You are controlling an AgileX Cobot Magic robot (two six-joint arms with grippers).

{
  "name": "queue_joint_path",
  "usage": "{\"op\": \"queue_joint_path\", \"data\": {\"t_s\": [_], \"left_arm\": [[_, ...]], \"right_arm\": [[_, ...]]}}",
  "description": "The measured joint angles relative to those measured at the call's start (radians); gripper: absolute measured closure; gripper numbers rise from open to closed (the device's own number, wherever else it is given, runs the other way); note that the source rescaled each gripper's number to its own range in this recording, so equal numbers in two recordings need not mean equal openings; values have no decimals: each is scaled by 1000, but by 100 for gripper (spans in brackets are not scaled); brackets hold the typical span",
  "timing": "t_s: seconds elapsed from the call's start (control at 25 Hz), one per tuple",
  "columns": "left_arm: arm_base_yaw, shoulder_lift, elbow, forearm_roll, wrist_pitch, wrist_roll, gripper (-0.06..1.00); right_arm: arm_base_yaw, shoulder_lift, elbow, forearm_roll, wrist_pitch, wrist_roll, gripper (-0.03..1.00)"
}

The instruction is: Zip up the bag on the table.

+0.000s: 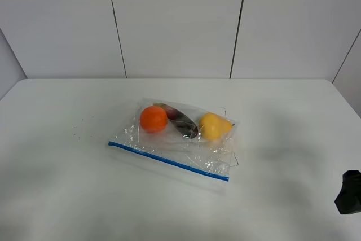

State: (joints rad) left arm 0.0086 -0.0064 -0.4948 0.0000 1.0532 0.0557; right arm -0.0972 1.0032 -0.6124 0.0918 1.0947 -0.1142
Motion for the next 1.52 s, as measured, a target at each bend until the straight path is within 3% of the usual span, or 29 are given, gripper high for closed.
{"op": "queue_joint_path", "data": {"t_s": [0.4, 0.64, 0.92, 1.36, 1.52], "left_arm": [[0, 0, 0, 0, 0, 0, -6], [0, 0, 0, 0, 0, 0, -6], [0, 0, 0, 0, 0, 0, -6], [0, 0, 0, 0, 0, 0, -6], [0, 0, 0, 7, 0, 0, -6]], "right_arm": [[0, -522, 118, -55, -68, 56, 3], [2, -613, 118, -58, -68, 59, 3], [101, -689, 121, -58, -68, 60, 3], [105, -997, 121, -58, -67, 63, 3], [113, -1007, 120, -57, -66, 67, 3]]}}
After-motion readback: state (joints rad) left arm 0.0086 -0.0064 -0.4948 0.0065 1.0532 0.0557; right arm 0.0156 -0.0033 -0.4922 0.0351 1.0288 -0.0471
